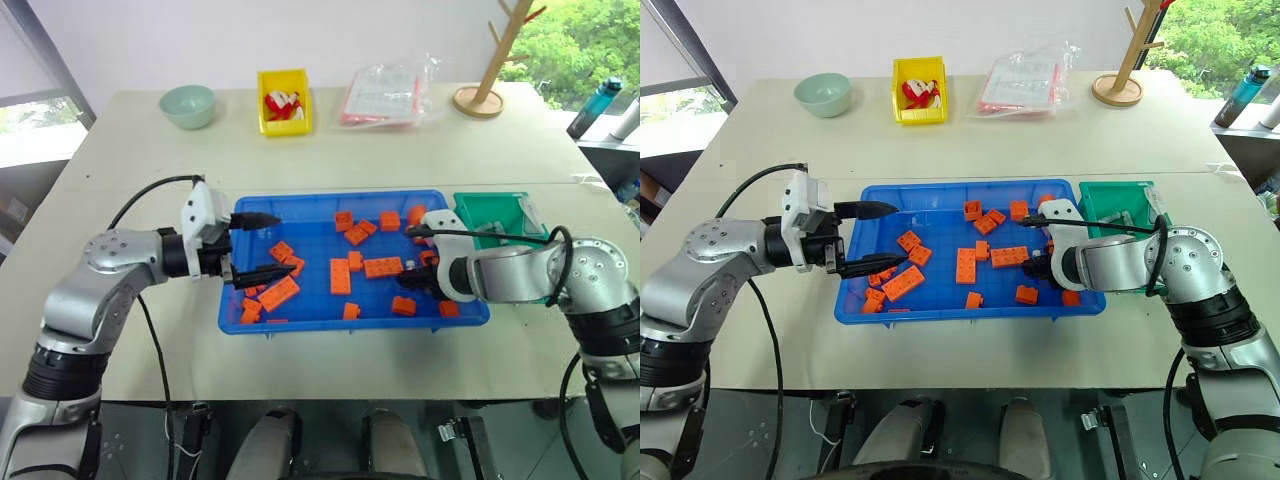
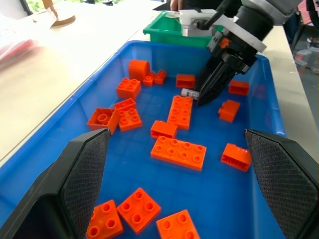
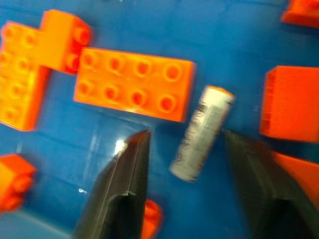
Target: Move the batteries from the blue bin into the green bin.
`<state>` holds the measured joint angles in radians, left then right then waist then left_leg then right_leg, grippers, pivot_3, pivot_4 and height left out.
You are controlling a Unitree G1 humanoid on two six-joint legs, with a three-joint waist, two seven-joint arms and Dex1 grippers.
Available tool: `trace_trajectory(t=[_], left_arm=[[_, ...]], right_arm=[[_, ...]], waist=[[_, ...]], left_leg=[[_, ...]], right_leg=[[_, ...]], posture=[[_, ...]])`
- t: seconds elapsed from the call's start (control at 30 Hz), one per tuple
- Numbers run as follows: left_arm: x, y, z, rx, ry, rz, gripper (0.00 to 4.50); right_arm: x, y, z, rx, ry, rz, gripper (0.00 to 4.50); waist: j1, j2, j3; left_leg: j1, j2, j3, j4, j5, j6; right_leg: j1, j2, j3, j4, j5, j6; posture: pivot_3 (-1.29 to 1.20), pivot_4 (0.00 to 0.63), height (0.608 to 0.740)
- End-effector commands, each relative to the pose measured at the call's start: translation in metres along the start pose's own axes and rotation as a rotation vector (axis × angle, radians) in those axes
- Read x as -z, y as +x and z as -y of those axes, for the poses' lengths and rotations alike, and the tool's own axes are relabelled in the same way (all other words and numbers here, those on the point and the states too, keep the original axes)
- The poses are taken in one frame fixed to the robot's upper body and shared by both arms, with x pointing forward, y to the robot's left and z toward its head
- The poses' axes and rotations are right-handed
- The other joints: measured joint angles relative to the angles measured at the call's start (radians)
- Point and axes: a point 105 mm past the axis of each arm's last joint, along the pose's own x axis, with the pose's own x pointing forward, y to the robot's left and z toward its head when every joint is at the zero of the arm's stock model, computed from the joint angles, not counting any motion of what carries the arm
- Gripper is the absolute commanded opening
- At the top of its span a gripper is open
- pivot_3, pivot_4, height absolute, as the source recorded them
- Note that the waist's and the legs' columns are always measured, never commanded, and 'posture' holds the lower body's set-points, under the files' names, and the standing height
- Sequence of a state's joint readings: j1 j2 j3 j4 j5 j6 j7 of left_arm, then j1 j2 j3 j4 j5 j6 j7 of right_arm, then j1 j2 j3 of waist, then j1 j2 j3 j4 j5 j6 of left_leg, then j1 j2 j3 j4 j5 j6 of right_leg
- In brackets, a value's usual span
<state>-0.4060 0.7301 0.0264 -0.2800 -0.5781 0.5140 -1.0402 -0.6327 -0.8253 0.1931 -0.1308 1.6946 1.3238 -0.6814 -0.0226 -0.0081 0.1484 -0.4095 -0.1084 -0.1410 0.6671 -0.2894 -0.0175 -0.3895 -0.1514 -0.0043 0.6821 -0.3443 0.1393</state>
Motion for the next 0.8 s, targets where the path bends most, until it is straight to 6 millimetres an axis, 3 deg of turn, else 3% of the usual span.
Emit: trace_trajectory(t=[0.03, 0.07, 0.2, 0.33, 0.5, 0.63, 0.8], left_arm=[[-0.012, -0.005, -0.001, -0.016, 0.048, 0.022, 4.5], [-0.013, -0.005, -0.001, -0.017, 0.049, 0.023, 4.5], [-0.013, -0.006, -0.003, -0.016, 0.048, 0.025, 4.5], [-0.009, -0.006, -0.005, -0.009, 0.044, 0.021, 4.5], [-0.003, -0.009, -0.009, -0.001, 0.038, 0.015, 4.5], [0.001, -0.015, -0.011, 0.004, 0.035, 0.003, 4.5], [0.002, -0.021, -0.019, 0.0, 0.03, -0.003, 4.5]], right_arm=[[0.004, 0.004, 0.009, 0.042, -0.038, -0.009, 0.43], [0.004, 0.003, 0.007, 0.026, -0.047, -0.004, 0.04], [-0.003, -0.004, -0.009, -0.076, -0.08, 0.033, 0.02], [-0.025, -0.022, -0.016, -0.142, -0.089, 0.126, 0.02], [-0.067, -0.073, -0.02, -0.243, -0.124, 0.316, 0.02], [-0.071, -0.101, 0.016, -0.131, -0.098, 0.363, 0.02], [-0.056, -0.11, 0.061, 0.048, -0.047, 0.366, 0.02]], waist=[[0.004, 0.0, 0.0], [0.006, -0.001, -0.001], [0.005, -0.001, -0.001], [0.001, -0.001, -0.001], [0.001, 0.0, 0.0], [0.01, -0.001, 0.0], [0.005, -0.001, 0.0]], left_leg=[[0.0, 0.0, 0.0, 0.0, 0.0, 0.0], [0.0, -0.001, -0.001, 0.0, 0.0, 0.0], [0.0, -0.001, -0.001, 0.0, 0.0, 0.0], [0.0, 0.0, -0.001, 0.0, 0.0, 0.0], [0.0, 0.0, 0.0, -0.001, 0.0, 0.0], [0.0, 0.0, -0.001, -0.001, 0.0, 0.0], [-0.001, 0.0, 0.0, -0.001, -0.001, 0.001]], right_leg=[[0.0, 0.0, 0.0, 0.0, 0.0, 0.0], [0.0, 0.0, 0.0, 0.0, 0.0, 0.0], [0.001, 0.0, 0.0, -0.002, 0.0, 0.0], [0.0, 0.0, 0.0, -0.001, 0.0, 0.0], [-0.001, 0.0, 0.0, -0.002, 0.0, 0.0], [0.0, 0.0, 0.0, -0.003, 0.0, 0.0], [0.0, 0.0, 0.0, -0.006, 0.0, 0.0]], posture=[[0.0, 0.15, 0.719], [0.0, 0.15, 0.719], [0.0, 0.15, 0.719], [0.0, 0.15, 0.719], [0.0, 0.15, 0.719], [0.0, 0.15, 0.719], [0.0, 0.15, 0.719]])
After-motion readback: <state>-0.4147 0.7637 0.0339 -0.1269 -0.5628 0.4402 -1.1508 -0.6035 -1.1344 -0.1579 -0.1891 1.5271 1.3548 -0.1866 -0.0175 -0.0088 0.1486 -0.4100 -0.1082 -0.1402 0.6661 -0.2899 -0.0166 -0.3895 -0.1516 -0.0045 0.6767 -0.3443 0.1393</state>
